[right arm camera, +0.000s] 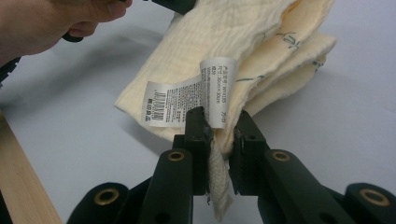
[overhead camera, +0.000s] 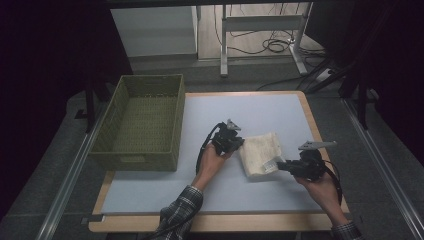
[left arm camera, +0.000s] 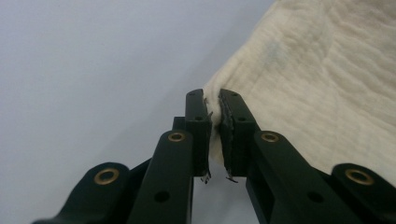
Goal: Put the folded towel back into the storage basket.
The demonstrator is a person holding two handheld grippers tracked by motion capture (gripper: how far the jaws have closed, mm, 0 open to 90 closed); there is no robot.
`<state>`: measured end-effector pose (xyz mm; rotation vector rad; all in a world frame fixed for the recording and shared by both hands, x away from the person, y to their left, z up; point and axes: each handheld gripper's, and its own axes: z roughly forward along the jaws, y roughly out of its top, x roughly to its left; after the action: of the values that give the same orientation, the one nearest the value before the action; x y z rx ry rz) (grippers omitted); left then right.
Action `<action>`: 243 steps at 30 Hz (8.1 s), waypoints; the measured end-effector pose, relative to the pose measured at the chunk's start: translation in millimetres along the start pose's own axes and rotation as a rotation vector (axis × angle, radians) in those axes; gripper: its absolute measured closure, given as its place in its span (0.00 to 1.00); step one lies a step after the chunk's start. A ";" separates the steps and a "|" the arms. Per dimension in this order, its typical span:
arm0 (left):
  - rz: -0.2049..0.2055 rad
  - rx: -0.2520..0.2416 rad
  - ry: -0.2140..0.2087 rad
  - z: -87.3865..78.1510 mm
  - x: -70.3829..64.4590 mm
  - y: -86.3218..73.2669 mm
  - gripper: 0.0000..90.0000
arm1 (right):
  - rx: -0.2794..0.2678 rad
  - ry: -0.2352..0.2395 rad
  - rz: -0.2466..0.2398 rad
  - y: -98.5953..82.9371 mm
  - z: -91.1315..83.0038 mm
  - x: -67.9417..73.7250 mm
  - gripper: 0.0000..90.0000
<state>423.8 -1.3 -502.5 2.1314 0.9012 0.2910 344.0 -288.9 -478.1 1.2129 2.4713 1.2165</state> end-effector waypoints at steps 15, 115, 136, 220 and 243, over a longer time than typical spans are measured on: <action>-0.006 0.030 0.053 -33.3 20.1 6.7 0.92 | -0.008 0.052 -0.038 26.8 10.4 21.6 0.88; -0.162 0.161 0.546 -231.5 203.6 -79.1 0.90 | 0.170 0.166 -0.145 199.3 245.5 251.9 0.87; -0.195 0.154 0.489 -213.4 199.8 -80.1 0.58 | 0.130 0.182 -0.135 209.1 226.6 240.9 0.65; -0.017 0.027 0.035 -113.5 11.5 -7.1 0.03 | 0.006 0.010 -0.250 63.1 43.8 54.3 0.05; 0.006 0.027 -0.005 -75.7 -27.4 -96.7 0.02 | 0.016 -0.070 -0.189 -23.3 41.1 20.0 0.05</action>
<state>319.3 66.1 -521.6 2.1588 0.9011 0.2779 334.3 -257.9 -517.7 0.9804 2.4829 1.0877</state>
